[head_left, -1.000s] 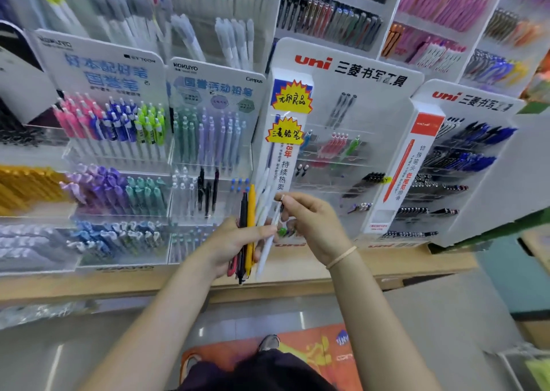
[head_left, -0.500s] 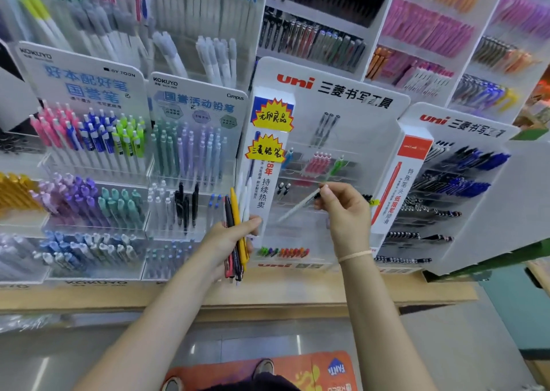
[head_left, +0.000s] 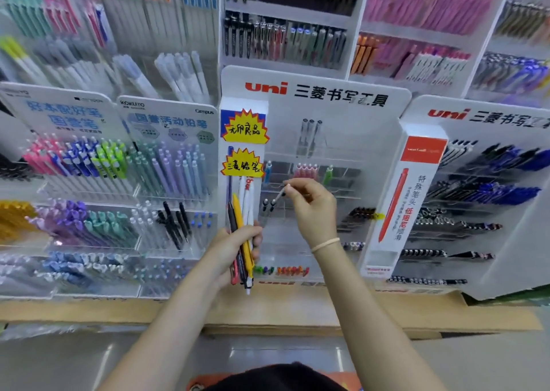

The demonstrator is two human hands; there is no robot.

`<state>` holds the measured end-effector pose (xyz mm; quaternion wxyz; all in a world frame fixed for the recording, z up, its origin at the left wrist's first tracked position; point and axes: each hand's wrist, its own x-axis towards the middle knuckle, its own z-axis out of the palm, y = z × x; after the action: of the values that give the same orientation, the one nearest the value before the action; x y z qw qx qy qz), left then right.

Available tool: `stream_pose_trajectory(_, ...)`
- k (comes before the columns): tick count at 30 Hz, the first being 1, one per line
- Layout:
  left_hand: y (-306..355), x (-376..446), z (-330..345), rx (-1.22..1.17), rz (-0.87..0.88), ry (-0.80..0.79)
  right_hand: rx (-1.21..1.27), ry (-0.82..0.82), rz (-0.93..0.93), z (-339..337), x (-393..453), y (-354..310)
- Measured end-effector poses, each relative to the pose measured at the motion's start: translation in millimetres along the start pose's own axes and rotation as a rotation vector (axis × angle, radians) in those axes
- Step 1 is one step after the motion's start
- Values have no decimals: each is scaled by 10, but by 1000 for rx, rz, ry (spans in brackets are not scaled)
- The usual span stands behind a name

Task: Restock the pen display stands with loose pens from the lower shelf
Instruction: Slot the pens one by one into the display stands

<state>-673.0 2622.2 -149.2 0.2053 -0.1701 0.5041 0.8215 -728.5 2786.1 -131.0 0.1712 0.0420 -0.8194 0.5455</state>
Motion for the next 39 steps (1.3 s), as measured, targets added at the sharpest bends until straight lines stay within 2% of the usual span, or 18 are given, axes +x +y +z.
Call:
stream_pose_trajectory(7,-31,2,4,-1,37,12,-140,-124,-9,117,-93,248)
stream_pose_trajectory(12,-33,6,41,-3,51,-2,-185,-140,-40,122,-89,234)
stream_pose_trajectory(16,-41,-31,34,22,44,2,-202,-186,25,89,-55,205)
stream_pose_trajectory(19,-52,-77,35,10,37,-12,-281,-188,-24,-3,-79,141)
stream_pose_trajectory(22,-62,-134,21,53,30,-25,-88,-143,62,-132,-166,-83)
stream_pose_trajectory(25,-78,-212,17,138,7,-74,75,-355,235,-210,-251,-274)
stream_pose_trajectory(27,-88,-252,18,174,1,-87,117,-383,278,-227,-326,-300)
stream_pose_trajectory(31,-126,-279,-58,76,2,61,352,-57,385,-325,-428,-266)
stream_pose_trajectory(33,-149,-302,-86,-9,25,142,458,36,426,-395,-464,-262)
stream_pose_trajectory(36,-170,-337,-21,-101,79,189,541,-72,487,-408,-580,-309)
stream_pose_trajectory(39,-142,-361,112,-72,115,212,407,-259,509,-307,-759,-353)
